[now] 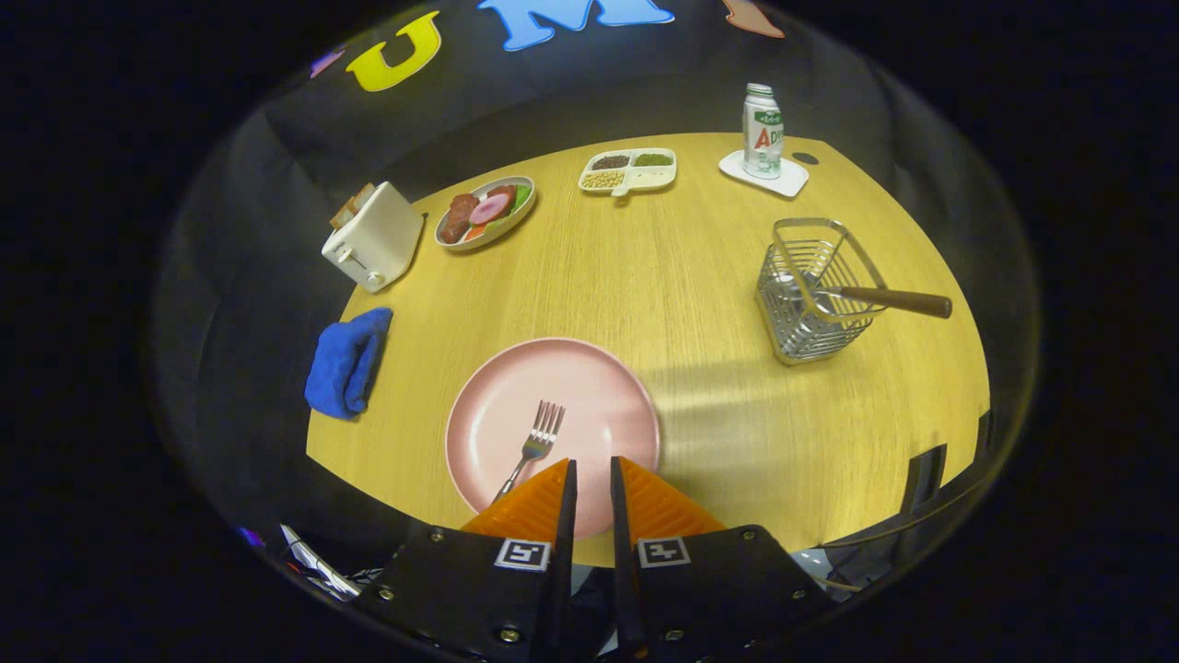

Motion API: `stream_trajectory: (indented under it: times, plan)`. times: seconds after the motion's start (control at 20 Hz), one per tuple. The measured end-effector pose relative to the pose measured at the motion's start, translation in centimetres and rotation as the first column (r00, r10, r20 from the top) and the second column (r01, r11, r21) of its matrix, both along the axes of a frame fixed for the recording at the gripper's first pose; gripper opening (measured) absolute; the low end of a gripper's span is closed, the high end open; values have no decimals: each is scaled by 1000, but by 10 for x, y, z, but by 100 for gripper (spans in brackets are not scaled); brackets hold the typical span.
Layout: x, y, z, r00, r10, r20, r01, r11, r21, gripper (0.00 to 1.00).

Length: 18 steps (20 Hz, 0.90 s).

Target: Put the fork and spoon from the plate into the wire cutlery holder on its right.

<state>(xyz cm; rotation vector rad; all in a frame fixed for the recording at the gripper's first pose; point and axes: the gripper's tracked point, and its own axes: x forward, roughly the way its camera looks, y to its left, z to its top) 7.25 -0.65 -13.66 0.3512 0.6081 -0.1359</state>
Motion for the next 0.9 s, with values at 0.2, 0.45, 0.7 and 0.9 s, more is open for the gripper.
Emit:
stream_trajectory:
  times: [0.2, 0.45, 0.7, 0.9]
  plan:
    - [9, 33, -18, 999, 23, -43, -22, 999, 32, 20]
    - [21, 58, -37, 995, 19, -93, -13, 998, 69, 20]
    - [27, 72, -56, 989, -31, -146, 52, 989, 141, 20]
    - [31, 79, -67, 982, -48, -181, 75, 986, 146, 37]
